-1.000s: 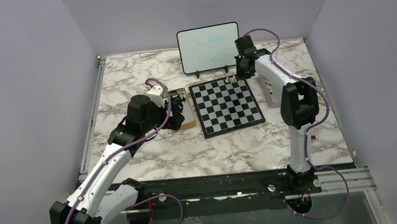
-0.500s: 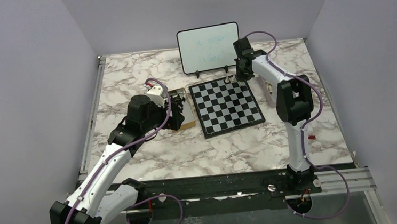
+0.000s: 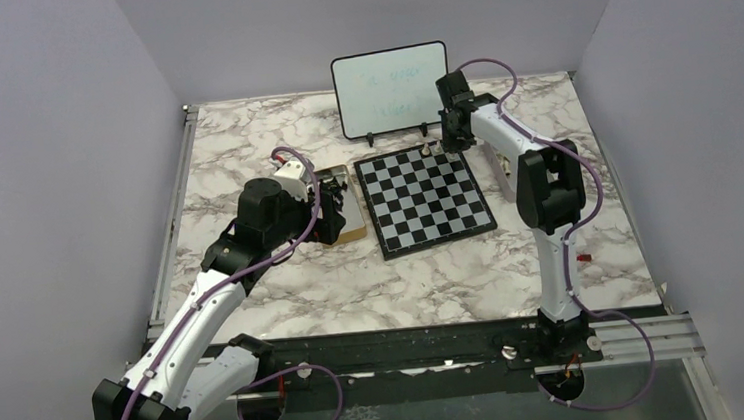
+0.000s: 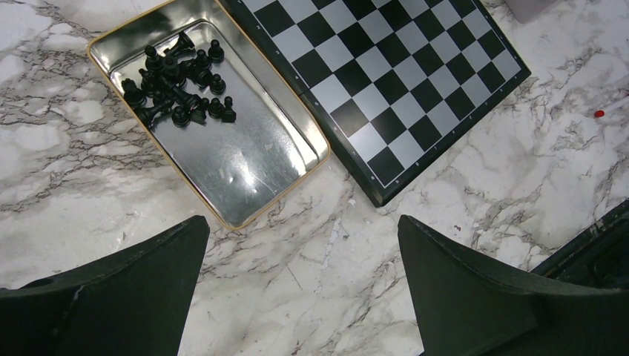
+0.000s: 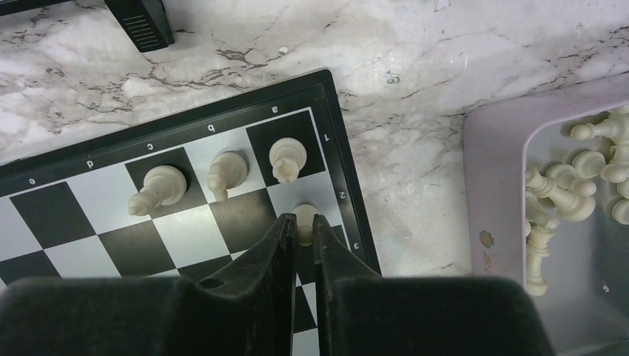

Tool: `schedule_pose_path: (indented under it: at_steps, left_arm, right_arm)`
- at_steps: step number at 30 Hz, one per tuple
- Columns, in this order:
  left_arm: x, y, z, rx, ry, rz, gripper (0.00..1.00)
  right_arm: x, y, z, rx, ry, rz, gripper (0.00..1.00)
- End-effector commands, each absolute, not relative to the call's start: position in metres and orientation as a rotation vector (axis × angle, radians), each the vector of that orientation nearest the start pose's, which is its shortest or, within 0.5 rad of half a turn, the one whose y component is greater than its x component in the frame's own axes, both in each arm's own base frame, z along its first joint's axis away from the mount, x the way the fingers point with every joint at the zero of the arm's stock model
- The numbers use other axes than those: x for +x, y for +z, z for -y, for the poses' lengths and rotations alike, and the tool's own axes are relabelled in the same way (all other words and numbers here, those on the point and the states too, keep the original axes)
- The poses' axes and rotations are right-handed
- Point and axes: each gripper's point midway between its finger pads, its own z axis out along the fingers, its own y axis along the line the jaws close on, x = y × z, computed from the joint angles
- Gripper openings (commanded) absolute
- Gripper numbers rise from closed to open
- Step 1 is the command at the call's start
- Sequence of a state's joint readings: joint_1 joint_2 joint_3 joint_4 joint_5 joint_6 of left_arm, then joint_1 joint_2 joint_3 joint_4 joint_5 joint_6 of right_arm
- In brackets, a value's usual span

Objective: Set up the chess pieces on the board
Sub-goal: Place the chess piece on the chessboard.

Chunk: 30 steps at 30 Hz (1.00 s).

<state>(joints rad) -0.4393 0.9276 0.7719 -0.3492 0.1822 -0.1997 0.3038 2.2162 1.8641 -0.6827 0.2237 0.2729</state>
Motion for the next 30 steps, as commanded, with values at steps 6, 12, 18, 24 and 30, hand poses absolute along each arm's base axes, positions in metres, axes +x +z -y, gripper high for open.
schedule_pose_path:
  at_steps: [6, 12, 18, 24, 30]
  left_arm:
    - [0.26, 0.193, 0.165, 0.366, -0.566, -2.076, 0.99]
    - [0.261, 0.196, 0.163, 0.359, -0.55, -2.067, 0.99]
    - [0.262, 0.194, 0.163, 0.361, -0.551, -2.073, 0.99]
    - [0.262, 0.195, 0.163, 0.361, -0.548, -2.071, 0.99]
    - [0.261, 0.195, 0.163, 0.359, -0.551, -2.066, 0.99]
  right_arm:
    - [0.51, 0.061, -0.129, 0.019, -0.103, -2.563, 0.2]
    - [0.511, 0.064, -0.134, 0.006, -0.069, -2.565, 0.25]
    - [0.51, 0.08, -0.137, 0.015, -0.036, -2.541, 0.26]
    - [0.511, 0.106, -0.135, 0.037, -0.037, -2.505, 0.26]
    - [0.508, 0.128, -0.115, 0.06, -0.124, -2.463, 0.26]
